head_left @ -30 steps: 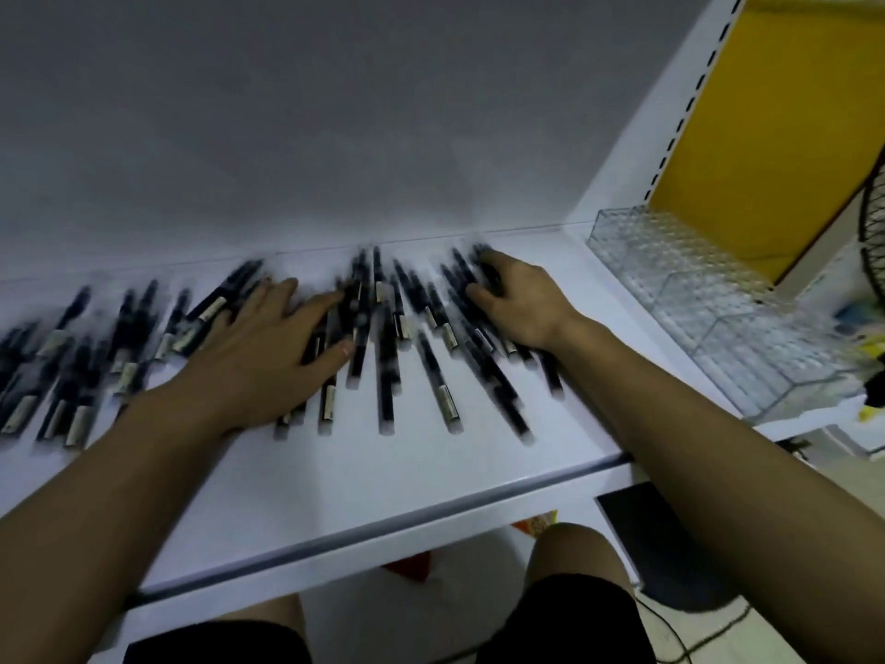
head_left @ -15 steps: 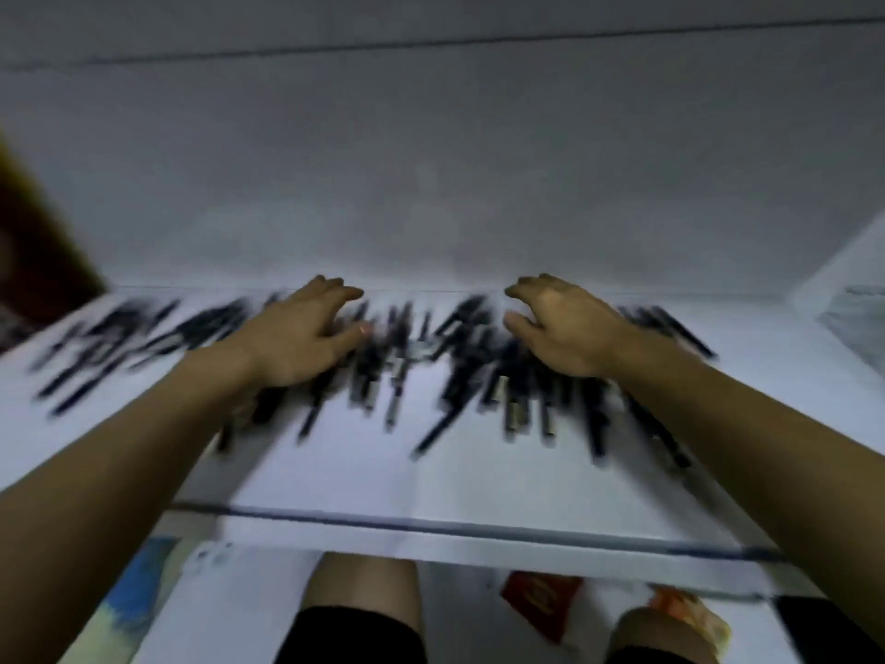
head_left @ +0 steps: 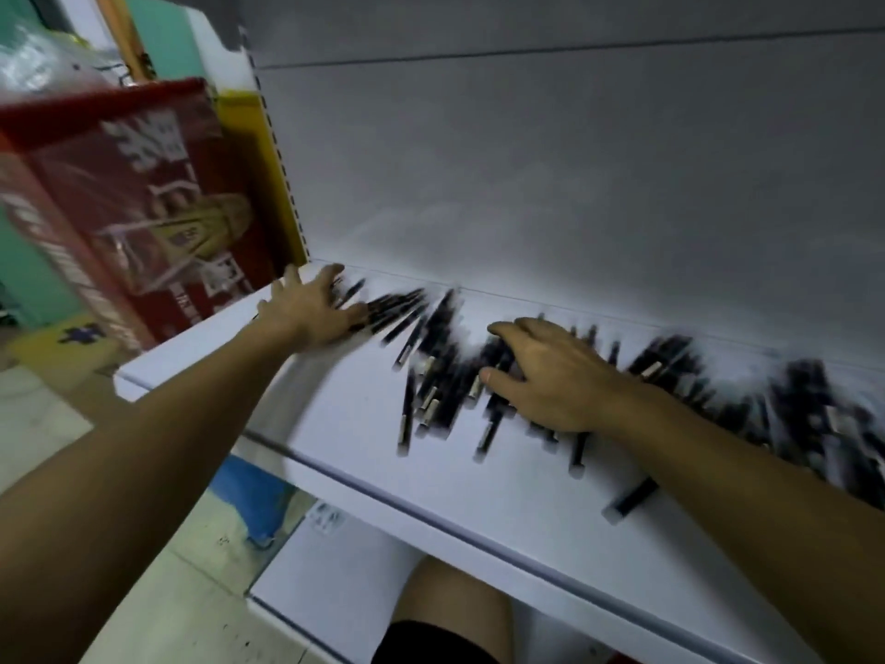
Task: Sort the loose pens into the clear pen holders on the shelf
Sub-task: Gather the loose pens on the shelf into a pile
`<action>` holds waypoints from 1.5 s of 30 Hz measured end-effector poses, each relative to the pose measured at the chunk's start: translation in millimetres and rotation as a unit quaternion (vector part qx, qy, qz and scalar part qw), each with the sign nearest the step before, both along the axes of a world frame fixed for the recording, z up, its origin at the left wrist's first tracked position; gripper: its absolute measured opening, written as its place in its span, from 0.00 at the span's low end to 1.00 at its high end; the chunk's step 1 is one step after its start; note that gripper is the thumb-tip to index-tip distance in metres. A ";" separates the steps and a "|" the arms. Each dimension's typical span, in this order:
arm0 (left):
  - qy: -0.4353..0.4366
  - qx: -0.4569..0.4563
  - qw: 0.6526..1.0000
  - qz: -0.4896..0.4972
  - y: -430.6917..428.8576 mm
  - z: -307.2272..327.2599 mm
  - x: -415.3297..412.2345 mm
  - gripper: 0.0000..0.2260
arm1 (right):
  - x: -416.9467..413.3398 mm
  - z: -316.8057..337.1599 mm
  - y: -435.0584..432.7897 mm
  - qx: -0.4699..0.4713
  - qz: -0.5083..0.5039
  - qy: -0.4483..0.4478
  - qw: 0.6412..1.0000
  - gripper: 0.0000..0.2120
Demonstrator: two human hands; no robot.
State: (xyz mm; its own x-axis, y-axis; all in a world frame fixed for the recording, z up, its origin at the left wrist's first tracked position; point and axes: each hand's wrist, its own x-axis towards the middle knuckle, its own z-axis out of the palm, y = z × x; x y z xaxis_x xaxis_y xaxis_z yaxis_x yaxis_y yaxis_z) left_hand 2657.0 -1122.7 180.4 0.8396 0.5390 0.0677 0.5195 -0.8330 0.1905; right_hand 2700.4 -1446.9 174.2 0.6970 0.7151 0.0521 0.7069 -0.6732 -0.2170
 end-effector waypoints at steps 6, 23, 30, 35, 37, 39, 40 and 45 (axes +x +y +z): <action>0.035 -0.067 0.997 0.021 46.4 -21.1 15.0 0.57 | 4.6 -17.8 29.1 -0.008 0.008 0.026 1.000 0.32; -0.046 -0.079 0.987 -0.130 -65.8 -38.4 18.6 0.21 | 17.5 -32.6 13.8 0.005 -0.039 -0.040 0.998 0.27; -0.070 -0.118 0.981 -0.136 -132.3 -41.2 22.8 0.20 | 25.0 -25.8 -26.7 -0.007 -0.066 -0.032 0.997 0.26; -0.075 -0.213 0.959 -0.172 -142.7 -35.3 22.8 0.26 | 0.1 -12.5 -44.3 0.067 -0.026 -0.097 0.993 0.22; -0.094 -0.275 0.937 -0.193 -135.4 -26.7 19.7 0.23 | -18.5 -6.0 -36.7 0.082 0.026 -0.122 0.989 0.18; -0.105 -0.322 0.917 -0.208 -127.5 -18.1 11.6 0.18 | -37.4 -2.8 -19.8 0.076 0.092 -0.108 0.987 0.14; -0.117 -0.346 0.907 -0.210 -122.4 -16.4 7.3 0.17 | -43.8 -4.8 -8.9 0.066 0.121 -0.097 0.986 0.14; -0.161 -0.404 0.882 -0.183 -109.4 -23.5 -9.6 0.15 | -50.8 -14.5 26.5 0.033 0.164 -0.095 0.981 0.14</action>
State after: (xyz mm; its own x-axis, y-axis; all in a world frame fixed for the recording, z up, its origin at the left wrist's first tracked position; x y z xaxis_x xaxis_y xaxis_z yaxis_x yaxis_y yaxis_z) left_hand 2647.4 -1232.2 156.9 0.9747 0.2172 0.0525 0.0545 -0.4590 0.8868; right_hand 2649.6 -1420.4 159.8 0.4030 0.8900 0.2133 0.9152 -0.3915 -0.0955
